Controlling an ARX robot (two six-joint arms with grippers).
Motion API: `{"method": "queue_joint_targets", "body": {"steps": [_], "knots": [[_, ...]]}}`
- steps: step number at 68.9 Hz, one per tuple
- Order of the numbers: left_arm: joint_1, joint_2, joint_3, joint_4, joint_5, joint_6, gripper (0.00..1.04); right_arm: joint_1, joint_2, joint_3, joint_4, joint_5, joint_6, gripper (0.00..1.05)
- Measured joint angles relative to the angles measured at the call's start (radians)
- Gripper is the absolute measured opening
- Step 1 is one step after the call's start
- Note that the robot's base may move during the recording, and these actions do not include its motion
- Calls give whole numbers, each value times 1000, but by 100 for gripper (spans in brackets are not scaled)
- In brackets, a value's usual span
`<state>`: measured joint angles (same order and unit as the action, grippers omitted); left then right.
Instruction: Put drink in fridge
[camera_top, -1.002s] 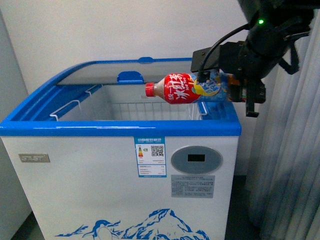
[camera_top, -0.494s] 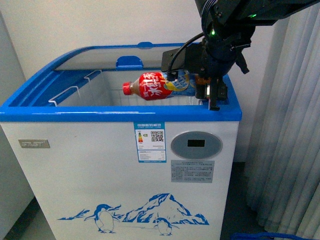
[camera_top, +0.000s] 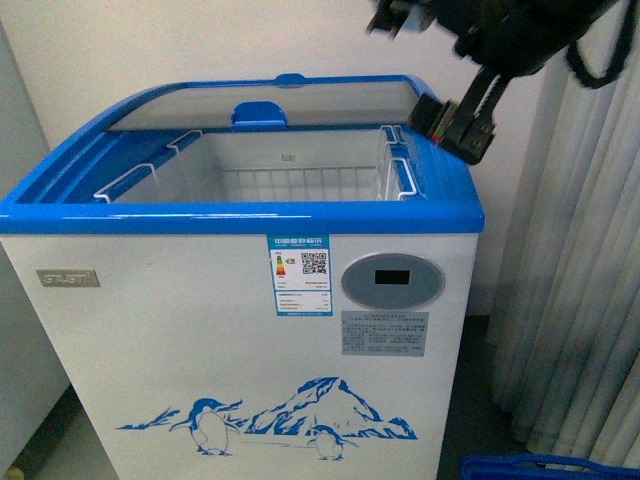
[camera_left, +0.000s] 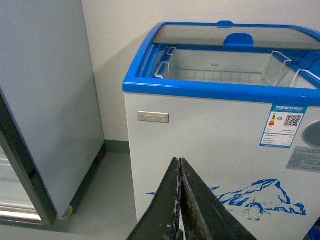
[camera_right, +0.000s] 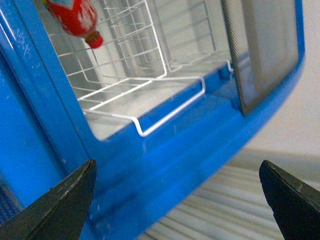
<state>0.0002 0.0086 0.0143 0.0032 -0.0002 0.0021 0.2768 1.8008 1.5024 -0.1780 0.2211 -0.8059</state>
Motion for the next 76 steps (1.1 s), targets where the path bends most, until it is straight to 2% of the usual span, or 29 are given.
{"method": "queue_joint_targets", "body": {"steps": [10, 18, 25, 26, 32, 37, 40, 42, 46, 59, 76], "knots": [[0, -2, 0, 0, 0, 0, 3, -66, -285, -214, -129, -10, 338, 97], [0, -2, 0, 0, 0, 0, 3, -131, -570, -418, -309, -89, 627, 97], [0, -2, 0, 0, 0, 0, 3, -138, -845, -579, -461, -106, 783, 96], [0, -2, 0, 0, 0, 0, 3, -137, -872, -600, -441, -98, 787, 95], [0, -2, 0, -1, 0, 0, 3, -129, -1181, -861, -56, -83, 789, 78], [0, -2, 0, -1, 0, 0, 3, -142, -1339, -994, 95, -89, 792, 66], [0, -2, 0, -2, 0, 0, 3, -164, -1408, -1039, 135, -127, 792, 59], [0, -3, 0, -2, 0, 0, 3, -209, -1440, -1070, 157, -190, 792, 52], [0, -3, 0, -2, 0, 0, 3, -265, -1460, -1147, 175, -211, 792, 38], [0, -4, 0, -2, 0, 0, 3, -273, -1518, -1273, 210, -219, 792, 4], [0, -4, 0, -2, 0, 0, 3, -275, -1673, -1352, 148, -222, 795, 3]]}}
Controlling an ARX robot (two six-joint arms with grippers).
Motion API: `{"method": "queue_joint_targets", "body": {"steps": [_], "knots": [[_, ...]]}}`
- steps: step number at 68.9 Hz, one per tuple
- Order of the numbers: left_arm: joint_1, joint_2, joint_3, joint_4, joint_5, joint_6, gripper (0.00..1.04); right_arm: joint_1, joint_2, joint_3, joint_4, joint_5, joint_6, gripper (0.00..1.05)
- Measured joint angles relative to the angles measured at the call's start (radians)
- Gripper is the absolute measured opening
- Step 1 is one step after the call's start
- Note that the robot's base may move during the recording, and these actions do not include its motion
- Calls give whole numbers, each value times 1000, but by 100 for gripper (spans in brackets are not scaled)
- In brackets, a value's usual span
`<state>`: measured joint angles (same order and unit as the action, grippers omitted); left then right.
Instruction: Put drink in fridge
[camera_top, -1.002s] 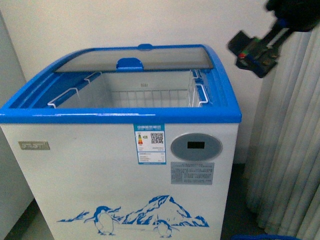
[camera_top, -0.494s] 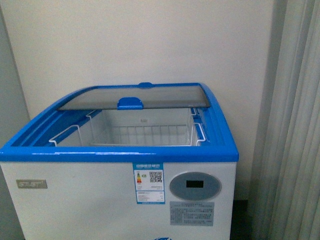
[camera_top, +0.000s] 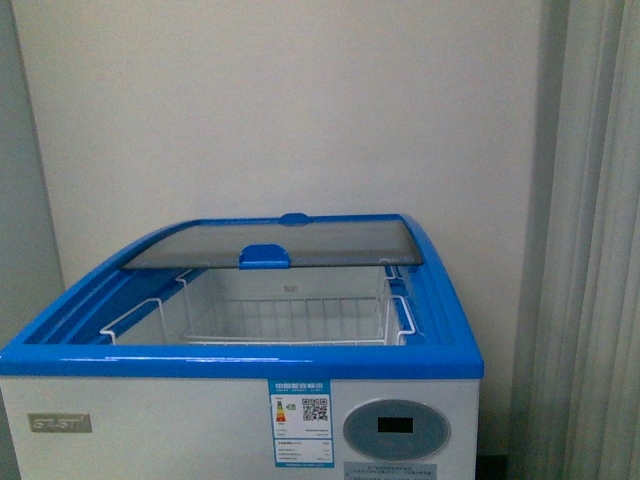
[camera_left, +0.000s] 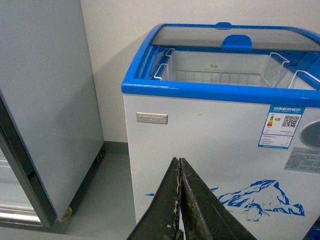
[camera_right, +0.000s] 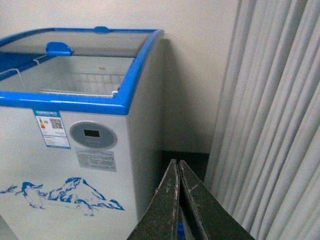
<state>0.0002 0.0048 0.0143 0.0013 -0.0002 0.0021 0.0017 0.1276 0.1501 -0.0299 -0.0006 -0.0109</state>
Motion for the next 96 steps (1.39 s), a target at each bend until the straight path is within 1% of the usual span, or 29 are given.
{"method": "queue_joint_targets", "body": {"steps": [50, 65, 67, 68, 72, 73, 75, 79, 81, 87, 91, 94, 96], "knots": [[0, 0, 0, 0, 0, 0, 3, 0, -113, -134, 26, 2, 0, 3], [0, 0, 0, 0, 0, 0, 3, 0, -121, -134, 28, 0, 0, 3], [0, 0, 0, 0, 0, -1, 4, 0, -121, -134, 28, 0, 0, 8], [0, 0, 0, 0, 0, 0, 9, 0, -121, -134, 28, 0, 0, 14], [0, 0, 0, 0, 0, 0, 23, 0, -121, -134, 28, 0, 0, 28], [0, 0, 0, 0, 0, 0, 25, 0, -121, -134, 28, 0, 0, 29], [0, 0, 0, 0, 0, 0, 32, 0, -121, -134, 28, 0, 0, 36], [0, 0, 0, 0, 0, 0, 43, 0, -122, -134, 28, 0, 0, 47], [0, 0, 0, 0, 0, 0, 46, 0, -122, -134, 28, 0, 0, 50], [0, 0, 0, 0, 0, 0, 62, 0, -122, -134, 28, 0, 0, 66], [0, 0, 0, 0, 0, 0, 76, 0, -122, -134, 28, 0, 0, 80], [0, 0, 0, 0, 0, 0, 83, 0, -122, -134, 28, 0, 0, 86], [0, 0, 0, 0, 0, 0, 90, 0, -122, -134, 28, 0, 0, 93]]}}
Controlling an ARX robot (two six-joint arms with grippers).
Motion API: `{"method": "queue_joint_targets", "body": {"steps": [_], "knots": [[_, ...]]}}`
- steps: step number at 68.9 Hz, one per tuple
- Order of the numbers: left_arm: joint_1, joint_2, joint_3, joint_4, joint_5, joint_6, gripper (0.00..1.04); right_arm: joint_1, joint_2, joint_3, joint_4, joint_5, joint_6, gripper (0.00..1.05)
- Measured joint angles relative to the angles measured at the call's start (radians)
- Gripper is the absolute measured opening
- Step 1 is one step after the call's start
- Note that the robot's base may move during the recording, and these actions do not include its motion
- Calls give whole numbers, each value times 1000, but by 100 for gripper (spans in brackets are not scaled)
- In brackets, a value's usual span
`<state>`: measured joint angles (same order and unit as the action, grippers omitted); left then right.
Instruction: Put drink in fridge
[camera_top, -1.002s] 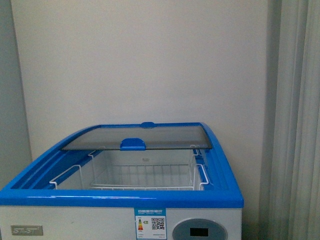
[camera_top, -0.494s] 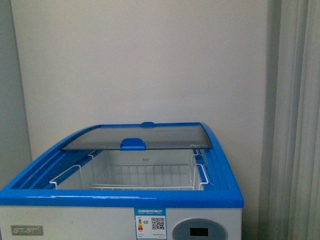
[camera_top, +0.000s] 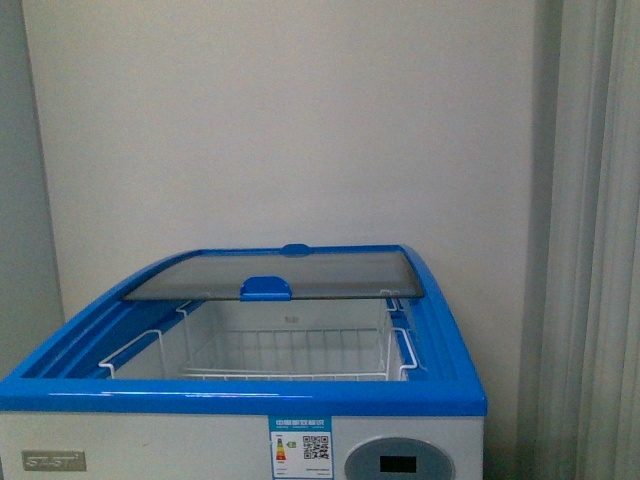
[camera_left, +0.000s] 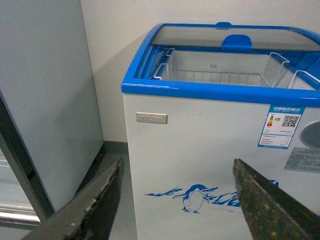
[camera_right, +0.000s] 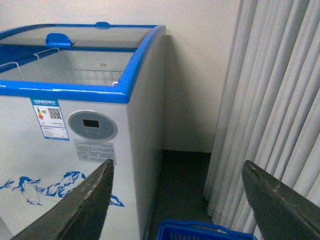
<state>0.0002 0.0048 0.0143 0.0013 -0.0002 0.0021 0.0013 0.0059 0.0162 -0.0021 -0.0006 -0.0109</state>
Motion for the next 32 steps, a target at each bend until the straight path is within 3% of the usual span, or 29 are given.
{"method": "queue_joint_targets", "body": {"steps": [3, 32], "knots": [[0, 0, 0, 0, 0, 0, 98, 0, 0, 0, 0, 0, 1, 98], [0, 0, 0, 0, 0, 0, 97, 0, 0, 0, 0, 0, 1, 97]]}}
